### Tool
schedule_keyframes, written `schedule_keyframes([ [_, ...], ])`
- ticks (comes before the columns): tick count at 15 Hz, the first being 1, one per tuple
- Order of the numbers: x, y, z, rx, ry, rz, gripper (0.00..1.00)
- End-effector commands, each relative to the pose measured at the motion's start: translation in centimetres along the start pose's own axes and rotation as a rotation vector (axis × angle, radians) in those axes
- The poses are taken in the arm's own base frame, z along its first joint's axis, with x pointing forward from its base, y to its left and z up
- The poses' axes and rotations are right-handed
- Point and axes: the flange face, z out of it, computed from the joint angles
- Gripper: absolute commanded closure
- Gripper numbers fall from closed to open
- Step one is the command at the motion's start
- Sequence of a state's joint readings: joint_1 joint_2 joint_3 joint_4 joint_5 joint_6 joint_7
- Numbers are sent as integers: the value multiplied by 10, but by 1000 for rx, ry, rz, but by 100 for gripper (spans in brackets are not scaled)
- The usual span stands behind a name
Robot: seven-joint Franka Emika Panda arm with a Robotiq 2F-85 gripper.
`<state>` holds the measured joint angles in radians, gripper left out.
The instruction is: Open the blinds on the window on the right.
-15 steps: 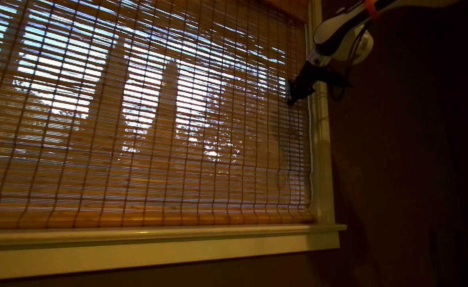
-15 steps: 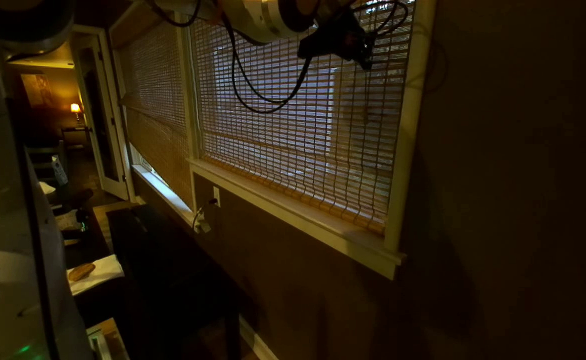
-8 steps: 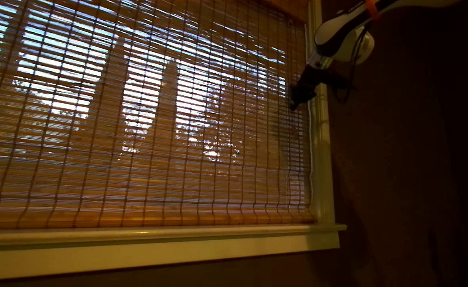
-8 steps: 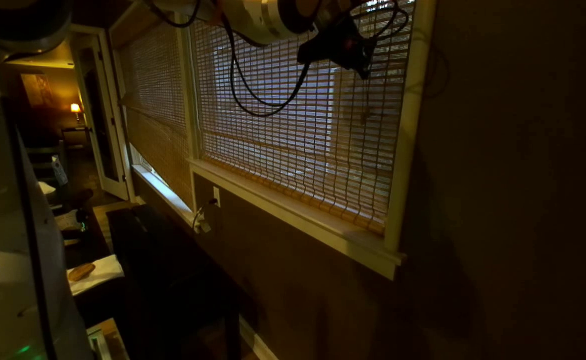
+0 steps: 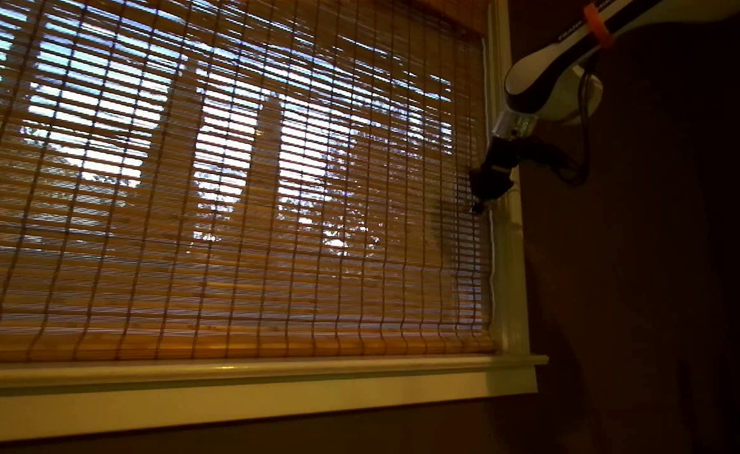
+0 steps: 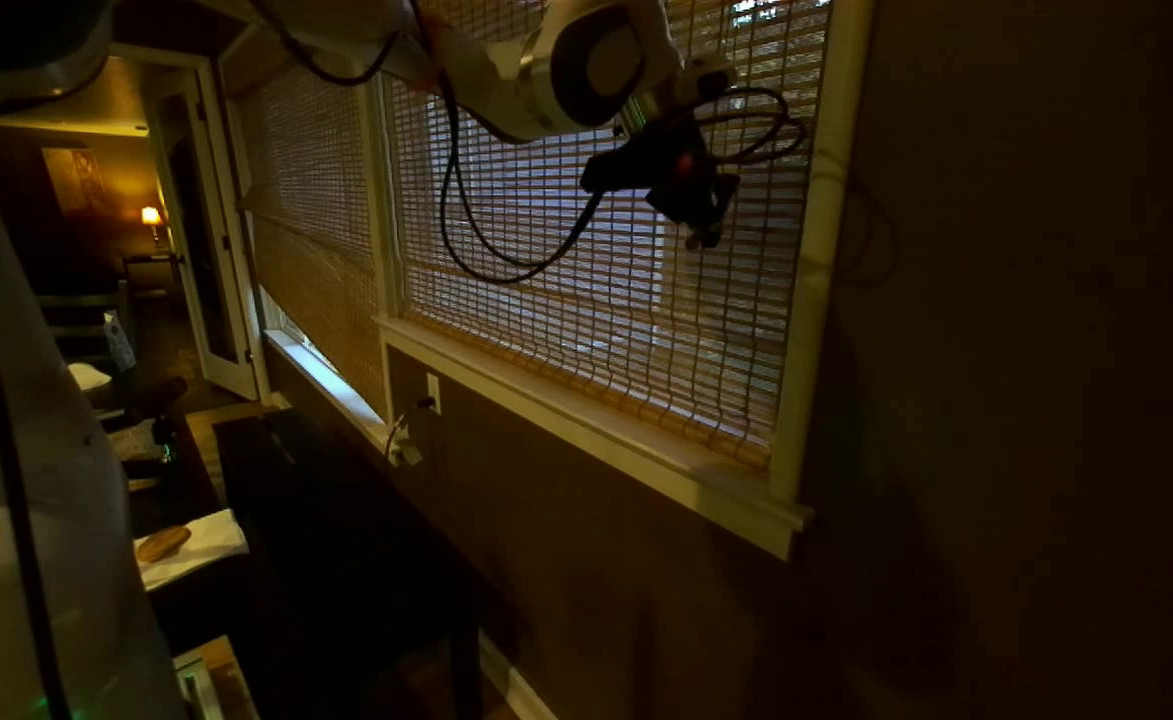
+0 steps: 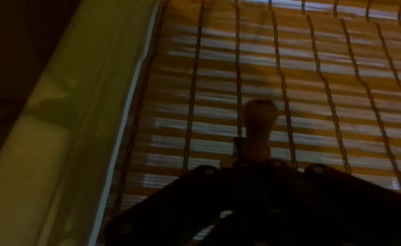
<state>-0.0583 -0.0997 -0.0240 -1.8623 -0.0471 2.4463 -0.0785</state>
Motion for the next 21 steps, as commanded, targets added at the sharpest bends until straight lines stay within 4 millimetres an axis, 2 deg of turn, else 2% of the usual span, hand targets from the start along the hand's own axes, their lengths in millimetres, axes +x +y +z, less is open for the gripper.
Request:
schedule_keyframes([
  [1, -33, 9, 2, 5, -63, -29, 96],
  [5, -38, 16, -12, 3, -60, -42, 96],
  [8, -42, 13, -18, 8, -42, -47, 96],
  [15, -23, -4, -41, 5, 132, -71, 95],
  [16, -20, -5, -44, 5, 152, -70, 77],
  [21, -5, -11, -57, -6, 244, -79, 44],
])
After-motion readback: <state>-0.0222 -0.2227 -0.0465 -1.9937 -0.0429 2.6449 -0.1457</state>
